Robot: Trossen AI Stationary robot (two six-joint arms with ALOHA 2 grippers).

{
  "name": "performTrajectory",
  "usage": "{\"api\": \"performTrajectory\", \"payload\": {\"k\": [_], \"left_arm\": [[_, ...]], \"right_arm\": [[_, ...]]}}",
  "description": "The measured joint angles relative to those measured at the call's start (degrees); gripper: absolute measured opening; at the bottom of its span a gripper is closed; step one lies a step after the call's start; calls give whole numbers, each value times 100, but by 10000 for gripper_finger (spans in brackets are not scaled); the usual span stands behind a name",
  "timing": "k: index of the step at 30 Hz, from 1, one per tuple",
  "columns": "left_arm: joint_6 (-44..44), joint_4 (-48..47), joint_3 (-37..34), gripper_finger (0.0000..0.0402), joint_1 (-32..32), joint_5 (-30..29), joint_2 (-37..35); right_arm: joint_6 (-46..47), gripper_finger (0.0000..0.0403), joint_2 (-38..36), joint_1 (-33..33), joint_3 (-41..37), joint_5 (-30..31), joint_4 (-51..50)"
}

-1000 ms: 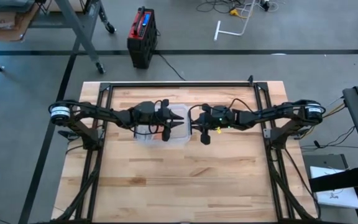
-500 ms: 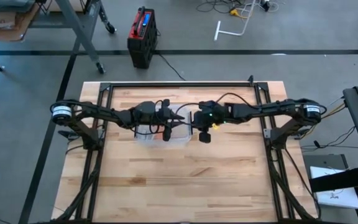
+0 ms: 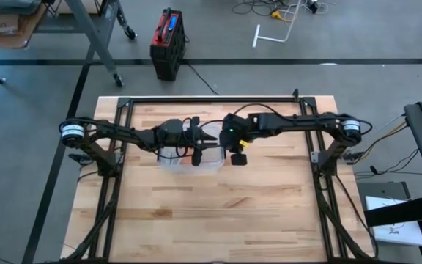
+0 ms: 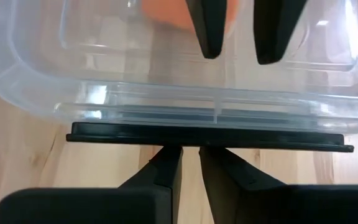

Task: Roll bandage
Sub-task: Close the transparent container

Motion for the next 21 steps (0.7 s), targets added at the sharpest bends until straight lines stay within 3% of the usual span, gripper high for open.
{"api": "performTrajectory", "payload": {"k": [9,14,17,21], "left_arm": [[2,27,0,82,2,-2,2],[4,17,-1,82,9,-4,3],[-2,73,7,82,8,-9,17],[-3,107,7,82,7,-9,20]], "right_arm": [[-400,41,341,11,994,-6,-1187],[-487,35,287,21,1139,-38,-1078],[-388,34,282,27,1270,-152,-336],[-219,33,256,37,1248,-107,-413]]}}
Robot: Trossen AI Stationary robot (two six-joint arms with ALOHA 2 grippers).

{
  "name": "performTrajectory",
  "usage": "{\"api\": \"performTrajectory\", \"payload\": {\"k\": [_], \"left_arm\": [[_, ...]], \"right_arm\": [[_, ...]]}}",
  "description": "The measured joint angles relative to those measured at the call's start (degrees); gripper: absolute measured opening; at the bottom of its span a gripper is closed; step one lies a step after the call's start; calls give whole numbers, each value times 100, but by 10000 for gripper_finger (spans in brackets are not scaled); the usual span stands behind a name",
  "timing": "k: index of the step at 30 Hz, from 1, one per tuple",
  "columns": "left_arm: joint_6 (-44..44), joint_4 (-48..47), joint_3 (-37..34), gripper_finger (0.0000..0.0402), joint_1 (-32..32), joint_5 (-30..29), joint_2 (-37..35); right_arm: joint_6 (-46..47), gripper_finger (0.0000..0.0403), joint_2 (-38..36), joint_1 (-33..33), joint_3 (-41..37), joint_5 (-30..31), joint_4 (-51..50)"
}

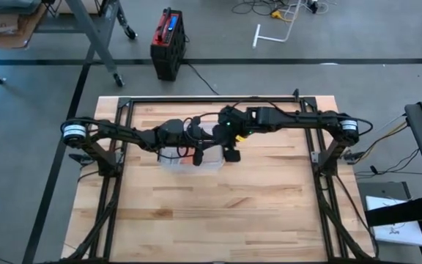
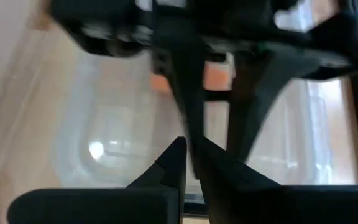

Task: Roll bandage
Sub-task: Close the transparent container, then move the transparent container to the center of the table

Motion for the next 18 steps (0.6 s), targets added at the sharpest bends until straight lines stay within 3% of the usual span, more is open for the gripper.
{"api": "performTrajectory", "payload": {"k": [6,11,15,18], "left_arm": [[-1,-4,-13,82,0,2,-70],[3,-368,-22,82,0,0,-551],[13,-731,92,82,21,-12,-1061],[3,-1055,353,84,43,-13,-1486]], "right_arm": [[140,27,-542,-18,-16,240,-295],[204,29,-1127,-22,-288,405,-568],[204,27,-1891,-17,-880,382,-201],[253,29,-2549,-31,-1750,305,542]]}}
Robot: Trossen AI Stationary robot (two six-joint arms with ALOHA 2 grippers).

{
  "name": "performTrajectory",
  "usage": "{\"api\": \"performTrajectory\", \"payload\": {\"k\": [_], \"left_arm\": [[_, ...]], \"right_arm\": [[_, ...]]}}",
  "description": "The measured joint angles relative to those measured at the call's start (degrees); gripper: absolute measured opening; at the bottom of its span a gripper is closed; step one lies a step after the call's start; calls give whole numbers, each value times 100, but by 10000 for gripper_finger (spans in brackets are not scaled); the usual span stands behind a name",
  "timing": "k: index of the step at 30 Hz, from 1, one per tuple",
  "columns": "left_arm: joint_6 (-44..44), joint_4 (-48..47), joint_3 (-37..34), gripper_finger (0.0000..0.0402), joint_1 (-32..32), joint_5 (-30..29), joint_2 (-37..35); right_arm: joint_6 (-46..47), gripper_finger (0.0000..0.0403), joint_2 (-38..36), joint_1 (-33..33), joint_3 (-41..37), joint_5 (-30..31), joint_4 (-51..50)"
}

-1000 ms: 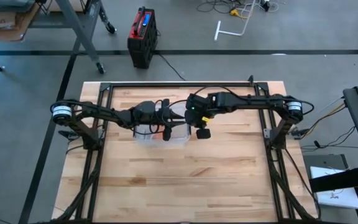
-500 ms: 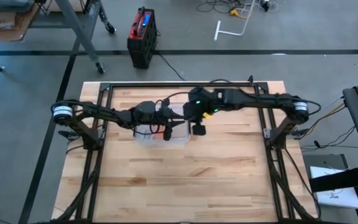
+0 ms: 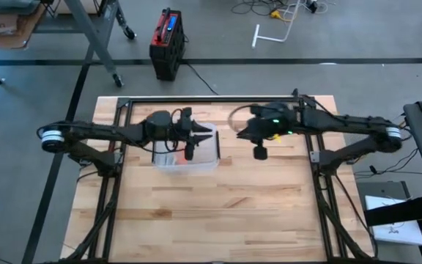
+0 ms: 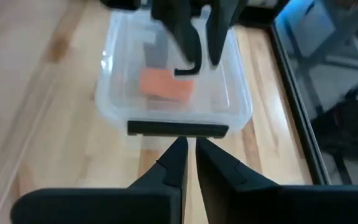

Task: Roll bandage
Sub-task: Move the transparent container to the center of the table

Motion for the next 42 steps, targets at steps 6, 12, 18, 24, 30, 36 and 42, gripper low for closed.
{"api": "performTrajectory", "payload": {"k": [6,12,18,24,30,36,42], "left_arm": [[-32,-762,622,107,1,4,-622],[45,-1276,732,139,-10,27,-1483],[42,-2124,448,156,-10,22,-2617],[-171,-2523,-453,153,-20,22,-3805],[-534,-2537,-1567,136,-21,22,-5055],[-790,-2586,-2258,117,-21,22,-6414],[-927,-3900,-2362,115,-21,20,-7574]], "right_arm": [[484,27,-1408,-37,-1804,-76,1850],[1081,29,-2596,-35,-2944,-76,2764],[1251,24,-3532,-24,-3642,-75,3147],[1371,21,-4290,-24,-4387,-151,3399],[1748,12,-4506,-24,-5188,-180,4511],[1789,11,-4594,-24,-5700,-183,4966],[1828,11,-4596,-24,-6094,-235,5536]]}}
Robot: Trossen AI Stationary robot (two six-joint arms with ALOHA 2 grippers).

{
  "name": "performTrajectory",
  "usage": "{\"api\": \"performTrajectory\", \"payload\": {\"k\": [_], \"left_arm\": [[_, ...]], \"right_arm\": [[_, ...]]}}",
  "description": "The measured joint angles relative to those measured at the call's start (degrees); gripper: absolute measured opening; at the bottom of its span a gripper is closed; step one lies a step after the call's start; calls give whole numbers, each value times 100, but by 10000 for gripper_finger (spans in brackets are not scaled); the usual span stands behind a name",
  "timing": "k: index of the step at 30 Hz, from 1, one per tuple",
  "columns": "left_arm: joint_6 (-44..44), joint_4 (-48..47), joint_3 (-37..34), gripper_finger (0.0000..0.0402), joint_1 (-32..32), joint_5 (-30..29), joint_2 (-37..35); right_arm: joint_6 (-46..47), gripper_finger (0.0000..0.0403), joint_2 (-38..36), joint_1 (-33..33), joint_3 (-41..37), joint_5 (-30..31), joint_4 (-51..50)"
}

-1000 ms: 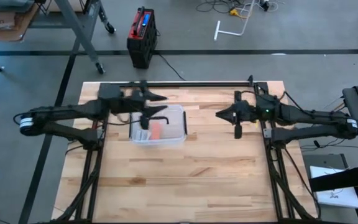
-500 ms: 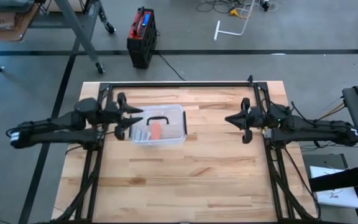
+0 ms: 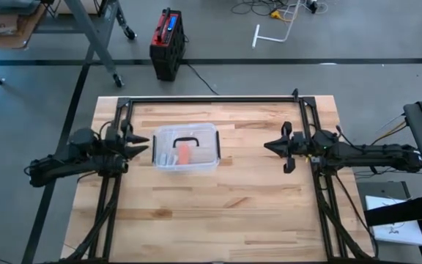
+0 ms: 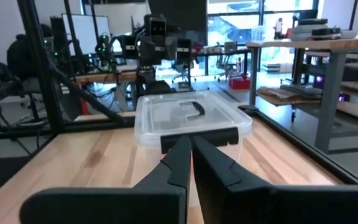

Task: Roll bandage
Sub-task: Move the transparent container to the center of the table

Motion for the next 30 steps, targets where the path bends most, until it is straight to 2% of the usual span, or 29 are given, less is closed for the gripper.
{"api": "performTrajectory", "payload": {"k": [2,5,10,18,24,30], "left_arm": [[-27,-248,-10,114,0,0,-249],[-138,-386,-55,114,0,-18,-238],[-254,-17,-584,114,0,-99,-240],[-732,1811,-1776,114,1,-112,-240],[-1037,1600,-1774,114,-2,-118,-238],[-1073,438,-1423,114,-10,81,-175]], "right_arm": [[5,11,0,0,-88,0,45],[36,11,-4,0,-257,-4,106],[281,11,53,0,-740,3,546],[425,11,124,-2,-872,6,617],[257,11,251,-13,-876,139,636],[412,11,422,-13,-881,358,608]]}}
